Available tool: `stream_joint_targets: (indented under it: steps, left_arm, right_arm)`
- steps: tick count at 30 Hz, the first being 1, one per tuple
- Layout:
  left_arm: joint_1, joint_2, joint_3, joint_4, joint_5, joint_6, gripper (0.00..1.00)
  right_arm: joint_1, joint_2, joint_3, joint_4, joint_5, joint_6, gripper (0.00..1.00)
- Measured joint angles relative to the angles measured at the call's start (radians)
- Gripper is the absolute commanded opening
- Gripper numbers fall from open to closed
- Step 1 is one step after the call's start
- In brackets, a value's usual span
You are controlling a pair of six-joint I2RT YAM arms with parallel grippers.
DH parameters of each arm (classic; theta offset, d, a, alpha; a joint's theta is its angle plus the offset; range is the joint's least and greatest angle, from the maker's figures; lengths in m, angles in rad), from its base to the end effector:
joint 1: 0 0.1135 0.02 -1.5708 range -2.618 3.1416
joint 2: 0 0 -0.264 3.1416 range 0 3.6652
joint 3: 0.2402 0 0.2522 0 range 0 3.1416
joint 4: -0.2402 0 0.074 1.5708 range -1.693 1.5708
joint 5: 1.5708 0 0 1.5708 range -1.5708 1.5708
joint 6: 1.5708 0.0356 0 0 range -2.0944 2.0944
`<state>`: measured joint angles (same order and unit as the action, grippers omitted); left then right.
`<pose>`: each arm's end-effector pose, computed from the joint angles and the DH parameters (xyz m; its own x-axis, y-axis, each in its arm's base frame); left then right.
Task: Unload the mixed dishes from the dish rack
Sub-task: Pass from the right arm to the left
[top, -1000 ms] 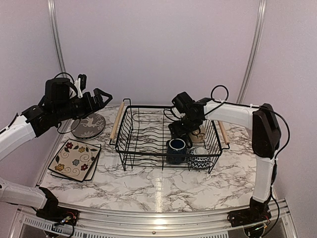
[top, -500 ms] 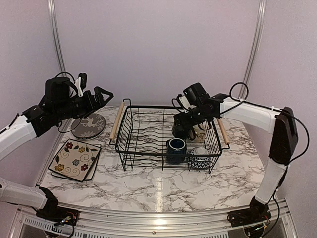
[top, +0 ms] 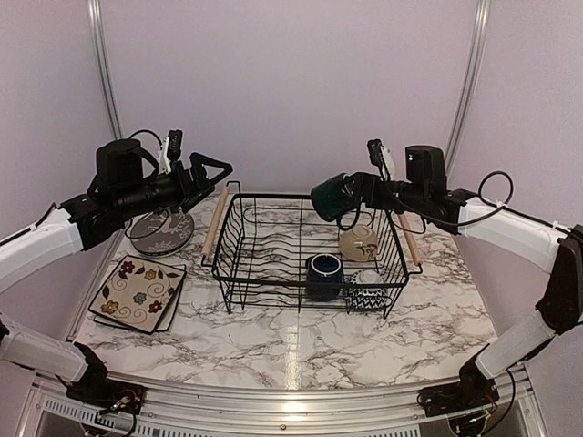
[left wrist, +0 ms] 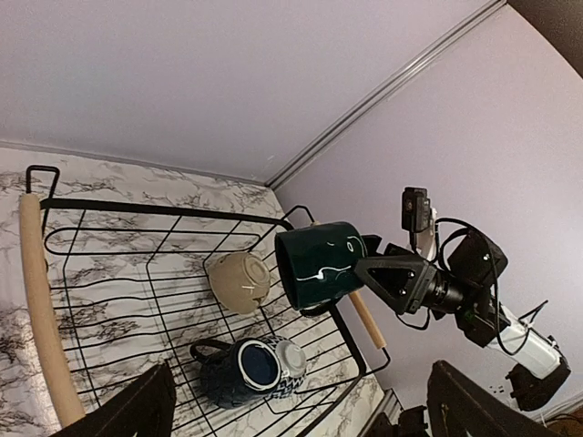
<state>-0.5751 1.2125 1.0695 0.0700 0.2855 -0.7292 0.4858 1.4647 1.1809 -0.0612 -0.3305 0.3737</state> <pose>0.2348 -0.1641 0.3773 -0.5504 -0.4051 -0.7300 0.5242 0.5129 -0.6798 0.3000 0.1715 0.3286 -0.5382 0.1063 -0.8361 -0.5534 0.7036 0.4457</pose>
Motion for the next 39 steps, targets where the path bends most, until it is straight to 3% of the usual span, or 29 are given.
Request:
stream_joint_targets:
  steps: [12, 25, 32, 39]
  left_arm:
    - [-0.128, 0.283, 0.000, 0.480, 0.249, -0.233, 0.87]
    - [-0.182, 0.465, 0.068, 0.905, 0.360, -0.482, 0.72]
    - [-0.185, 0.476, 0.097, 0.957, 0.359, -0.509, 0.46]
    - [-0.185, 0.499, 0.097, 0.959, 0.347, -0.519, 0.14]
  right_arm:
    - [0.003, -0.010, -0.125, 0.560, -0.330, 0.358, 0.26]
    - [0.031, 0.007, -0.125, 0.719, -0.413, 0.442, 0.24]
    - [0.057, 0.017, -0.125, 0.720, -0.419, 0.441, 0.22]
    - [0.067, 0.028, -0.125, 0.735, -0.423, 0.442, 0.22]
